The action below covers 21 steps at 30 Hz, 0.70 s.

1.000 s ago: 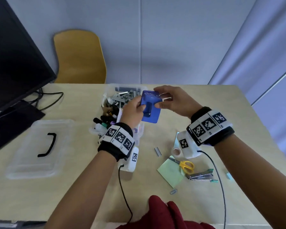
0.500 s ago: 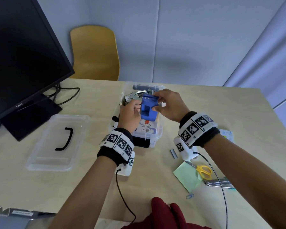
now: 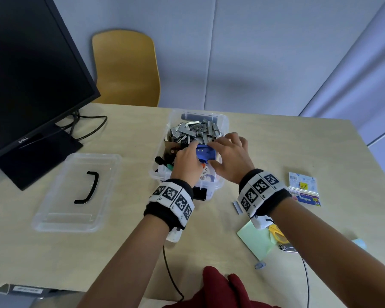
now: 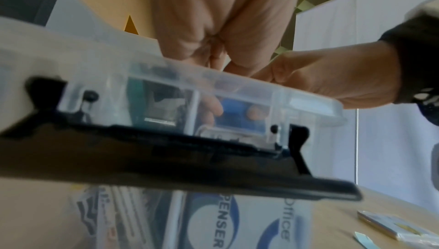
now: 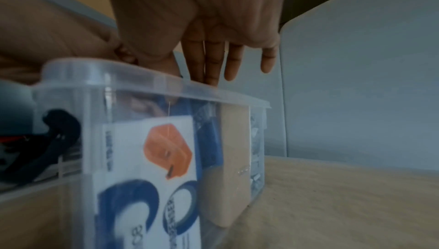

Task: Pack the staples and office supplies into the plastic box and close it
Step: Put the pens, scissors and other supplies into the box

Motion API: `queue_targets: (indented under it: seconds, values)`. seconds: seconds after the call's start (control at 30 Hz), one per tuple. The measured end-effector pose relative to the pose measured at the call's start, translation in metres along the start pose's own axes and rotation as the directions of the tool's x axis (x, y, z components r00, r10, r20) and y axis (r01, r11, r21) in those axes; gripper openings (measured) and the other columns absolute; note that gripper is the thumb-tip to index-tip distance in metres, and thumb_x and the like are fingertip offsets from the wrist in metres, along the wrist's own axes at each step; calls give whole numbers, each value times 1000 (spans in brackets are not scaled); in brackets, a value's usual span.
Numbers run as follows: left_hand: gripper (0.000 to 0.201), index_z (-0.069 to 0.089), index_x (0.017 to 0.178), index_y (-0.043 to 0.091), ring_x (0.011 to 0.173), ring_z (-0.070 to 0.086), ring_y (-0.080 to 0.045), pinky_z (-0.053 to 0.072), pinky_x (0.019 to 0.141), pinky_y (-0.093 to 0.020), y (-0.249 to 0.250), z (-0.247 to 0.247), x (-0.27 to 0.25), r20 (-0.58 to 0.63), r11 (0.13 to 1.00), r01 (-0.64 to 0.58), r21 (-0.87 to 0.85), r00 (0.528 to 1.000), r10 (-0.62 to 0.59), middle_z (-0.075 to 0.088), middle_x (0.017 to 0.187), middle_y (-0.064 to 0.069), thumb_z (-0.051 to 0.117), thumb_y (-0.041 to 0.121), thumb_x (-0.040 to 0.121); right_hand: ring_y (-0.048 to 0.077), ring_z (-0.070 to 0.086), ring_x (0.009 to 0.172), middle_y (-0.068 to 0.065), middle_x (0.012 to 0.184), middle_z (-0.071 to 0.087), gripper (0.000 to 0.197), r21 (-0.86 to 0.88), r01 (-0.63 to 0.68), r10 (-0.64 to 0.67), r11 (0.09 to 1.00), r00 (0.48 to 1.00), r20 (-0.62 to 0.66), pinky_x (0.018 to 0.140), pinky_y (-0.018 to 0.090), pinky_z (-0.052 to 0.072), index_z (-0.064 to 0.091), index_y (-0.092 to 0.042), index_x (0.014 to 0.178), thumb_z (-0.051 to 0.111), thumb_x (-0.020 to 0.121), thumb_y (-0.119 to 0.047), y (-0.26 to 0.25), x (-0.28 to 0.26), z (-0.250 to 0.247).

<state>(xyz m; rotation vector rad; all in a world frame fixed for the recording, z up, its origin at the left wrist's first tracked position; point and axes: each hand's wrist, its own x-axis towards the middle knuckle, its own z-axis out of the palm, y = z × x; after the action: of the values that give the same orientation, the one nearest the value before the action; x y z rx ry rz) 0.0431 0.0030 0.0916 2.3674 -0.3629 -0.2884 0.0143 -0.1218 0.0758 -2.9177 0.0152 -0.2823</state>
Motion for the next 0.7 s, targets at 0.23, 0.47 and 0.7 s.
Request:
queue_targets:
  seconds: [0.23, 0.47, 0.7]
  values:
    - [36, 50, 130, 9, 120, 42, -30, 37, 98, -33, -1, 3, 13, 34, 999, 48, -25, 998, -47, 56, 124, -16, 45, 13, 94, 32, 61, 89, 3, 100, 67, 37, -193, -2, -1, 981, 1000, -19, 74, 59, 46, 69, -15, 94, 73, 60, -32, -9, -9, 0]
    - [23, 53, 112, 3, 111, 48, -32, 42, 93, -39, 10, 13, 22, -32, 989, 145, -35, 989, -147, 52, 118, -17, 55, 13, 92, 35, 60, 97, 6, 111, 64, 30, -221, -79, 92, 972, 995, 49, 77, 65, 43, 69, -12, 97, 64, 70, -26, -7, -19, 9]
    - [22, 58, 107, 2, 108, 52, -33, 43, 85, -37, 11, 20, 35, -57, 983, 183, 27, 982, -182, 56, 118, -17, 62, 12, 88, 31, 61, 97, 2, 107, 65, 28, -268, -137, 158, 954, 986, 57, 76, 64, 45, 72, -18, 76, 47, 69, -29, -14, -23, 9]
